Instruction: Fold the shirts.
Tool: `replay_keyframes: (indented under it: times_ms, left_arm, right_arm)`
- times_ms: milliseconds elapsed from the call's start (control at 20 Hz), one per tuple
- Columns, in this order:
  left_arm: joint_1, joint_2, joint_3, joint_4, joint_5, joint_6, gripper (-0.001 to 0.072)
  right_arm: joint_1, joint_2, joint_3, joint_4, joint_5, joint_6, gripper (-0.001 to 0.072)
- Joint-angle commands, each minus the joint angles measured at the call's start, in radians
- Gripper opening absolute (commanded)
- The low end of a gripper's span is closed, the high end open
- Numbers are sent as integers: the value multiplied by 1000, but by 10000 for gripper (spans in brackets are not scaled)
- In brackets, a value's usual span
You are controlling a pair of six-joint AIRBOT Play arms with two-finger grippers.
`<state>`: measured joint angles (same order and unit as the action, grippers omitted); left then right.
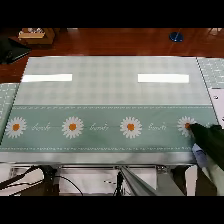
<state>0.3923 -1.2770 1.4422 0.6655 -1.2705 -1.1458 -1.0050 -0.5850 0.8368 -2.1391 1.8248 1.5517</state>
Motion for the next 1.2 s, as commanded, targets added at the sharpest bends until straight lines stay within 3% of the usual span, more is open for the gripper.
replay_keyframes:
  times_ms: [0,150,350,550,650,700,800,950,1150]
  left_arm:
    - [15,-33,1,2,23,13,341]
    - [40,-43,1,1,71,13,341]
    - [64,-43,1,1,86,13,341]
    - [64,-43,1,1,85,12,341]
    - [64,-43,1,1,85,13,341]
    - [64,-44,1,2,85,20,341]
    - [58,-53,1,1,84,52,342]
    - [-21,-91,1,11,83,89,345]
    - [-262,-171,1,146,85,70,346]
  right_arm:
    - [-120,1,-153,-191,-46,-18,25]
    - [-230,1,-246,-262,-170,-18,26]
    - [-434,1,-316,-237,-322,-12,26]
    - [-457,-3,-353,-240,-387,-27,54]
    - [-457,-25,-355,-240,-414,-27,400]
    - [-446,-40,-353,-225,-438,-26,437]
    - [-319,-114,-274,-97,-510,-47,437]
    - [49,-337,72,170,-573,-59,421]
    - [491,-686,554,725,-594,-52,421]
